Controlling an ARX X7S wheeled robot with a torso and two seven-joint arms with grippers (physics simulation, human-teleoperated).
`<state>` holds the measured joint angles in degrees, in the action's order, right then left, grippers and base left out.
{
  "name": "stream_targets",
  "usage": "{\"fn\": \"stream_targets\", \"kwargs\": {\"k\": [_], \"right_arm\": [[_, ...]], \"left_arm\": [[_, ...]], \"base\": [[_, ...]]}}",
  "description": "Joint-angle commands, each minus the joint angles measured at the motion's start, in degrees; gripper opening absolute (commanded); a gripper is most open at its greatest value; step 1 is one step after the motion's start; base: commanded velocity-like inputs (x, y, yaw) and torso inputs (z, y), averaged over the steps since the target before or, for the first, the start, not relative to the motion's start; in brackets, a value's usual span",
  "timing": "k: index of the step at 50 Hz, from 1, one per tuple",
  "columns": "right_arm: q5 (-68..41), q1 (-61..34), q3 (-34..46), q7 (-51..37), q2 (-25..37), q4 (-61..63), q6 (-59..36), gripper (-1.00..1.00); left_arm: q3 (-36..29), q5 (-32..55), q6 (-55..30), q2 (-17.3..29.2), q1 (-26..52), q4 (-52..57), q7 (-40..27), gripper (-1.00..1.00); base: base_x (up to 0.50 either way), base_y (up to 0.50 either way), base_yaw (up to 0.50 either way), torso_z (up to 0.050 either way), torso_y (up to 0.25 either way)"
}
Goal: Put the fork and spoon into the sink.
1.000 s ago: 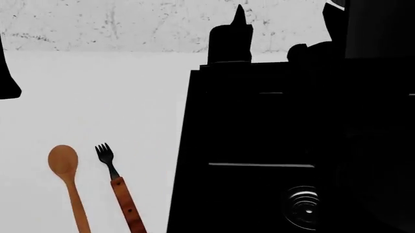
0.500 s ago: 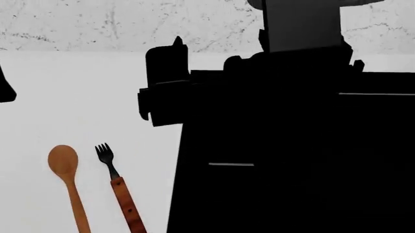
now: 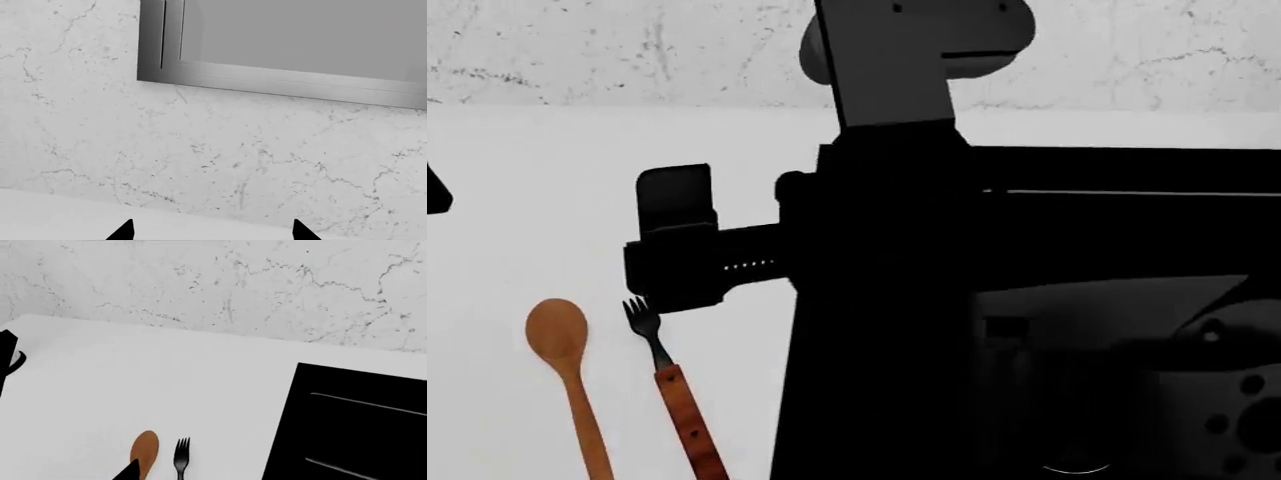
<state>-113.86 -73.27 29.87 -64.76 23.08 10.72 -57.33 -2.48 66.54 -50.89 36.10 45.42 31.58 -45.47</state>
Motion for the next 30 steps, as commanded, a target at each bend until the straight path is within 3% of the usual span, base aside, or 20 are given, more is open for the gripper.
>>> {"fn": "stream_targets", "kwargs": {"k": [1, 14, 30], "right_arm": [[-0.3, 0.8, 2.5, 3.2, -3.4, -4.3, -0.3, 1.00], [2.1, 1.6, 4.0, 7.0, -5.0, -8.1, -0.3, 1.00], [6.5, 2.1, 6.5, 13.2, -6.6, -12.6, -1.0, 1.00]], "left_arm": [[0.7, 0.1, 0.5, 0.7, -0.7, -0.2, 0.2, 1.00], [2.1, 0.3, 1.1, 1.6, -2.0, -0.5, 0.0, 1.00], [9.3, -1.5, 3.8, 6.9, -11.4, 0.0, 0.0, 1.00]], "base": [[0.00, 0.00, 0.00, 0.000, 0.000], [0.00, 0.00, 0.00, 0.000, 0.000], [0.00, 0.00, 0.00, 0.000, 0.000]]}}
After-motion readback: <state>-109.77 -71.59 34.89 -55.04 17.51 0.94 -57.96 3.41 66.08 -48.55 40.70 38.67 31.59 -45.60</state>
